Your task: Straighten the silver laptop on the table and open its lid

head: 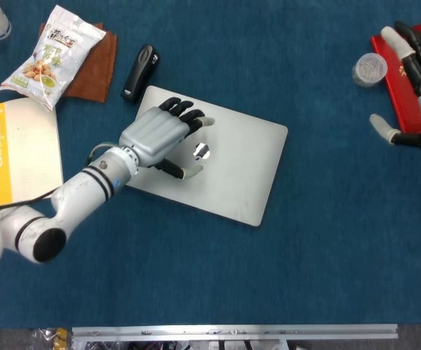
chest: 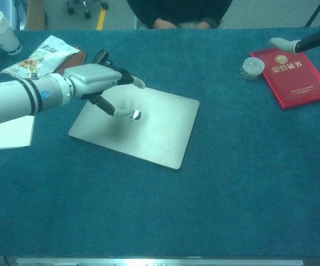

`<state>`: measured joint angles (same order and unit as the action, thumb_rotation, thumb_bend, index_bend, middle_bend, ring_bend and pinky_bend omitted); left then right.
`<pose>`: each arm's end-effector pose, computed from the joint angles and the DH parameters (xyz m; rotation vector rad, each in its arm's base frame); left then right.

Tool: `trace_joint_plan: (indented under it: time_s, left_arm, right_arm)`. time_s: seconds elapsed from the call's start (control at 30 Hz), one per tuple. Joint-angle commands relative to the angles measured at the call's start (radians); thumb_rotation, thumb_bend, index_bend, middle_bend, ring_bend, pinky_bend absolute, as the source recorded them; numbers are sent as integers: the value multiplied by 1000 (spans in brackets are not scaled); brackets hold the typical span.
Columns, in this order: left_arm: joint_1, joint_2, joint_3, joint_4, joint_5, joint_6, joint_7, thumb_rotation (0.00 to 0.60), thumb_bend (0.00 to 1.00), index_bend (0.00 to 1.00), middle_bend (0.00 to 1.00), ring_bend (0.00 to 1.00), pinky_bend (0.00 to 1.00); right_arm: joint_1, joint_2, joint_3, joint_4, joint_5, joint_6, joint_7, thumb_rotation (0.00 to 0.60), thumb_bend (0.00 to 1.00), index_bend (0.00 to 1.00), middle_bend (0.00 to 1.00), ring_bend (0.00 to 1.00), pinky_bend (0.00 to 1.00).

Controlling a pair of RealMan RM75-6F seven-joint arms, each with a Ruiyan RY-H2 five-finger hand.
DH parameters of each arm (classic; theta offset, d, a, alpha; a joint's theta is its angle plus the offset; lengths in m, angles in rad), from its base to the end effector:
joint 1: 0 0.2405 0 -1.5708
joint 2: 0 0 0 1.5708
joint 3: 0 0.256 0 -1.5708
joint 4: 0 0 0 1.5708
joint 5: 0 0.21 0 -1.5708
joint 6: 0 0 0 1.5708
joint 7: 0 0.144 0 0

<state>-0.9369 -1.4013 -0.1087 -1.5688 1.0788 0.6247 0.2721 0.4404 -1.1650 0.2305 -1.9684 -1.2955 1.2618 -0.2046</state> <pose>-0.1167 0.3432 -0.0217 -2.2596 -0.9702 -0.7181 -0.1563 -0.2785 0.1218 1.5426 -0.9917 1.2295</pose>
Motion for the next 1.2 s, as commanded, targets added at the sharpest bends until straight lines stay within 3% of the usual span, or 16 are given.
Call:
trace_joint_plan:
  time_s: [0.03,0.53,1.2]
  left_arm:
    - [-33,-28,-6,38,-41,-18,24,268,277,107,104,19,0]
    - [-138,-142,25,223,-243,-46,95,263,277,145,133,18,0]
    - [-204,-200,68,320,-417,-31,157,251,277,159,146,18,0]
  right_arm:
    - [7,-6,0,-3,4,-4,-10,600,203,0,7,0,20]
    - [35,-37,8,5,30,-16,-32,600,204,0,7,0,20]
    - [31,-23,7,1,30,-1,-21,600,203,0,7,0,20]
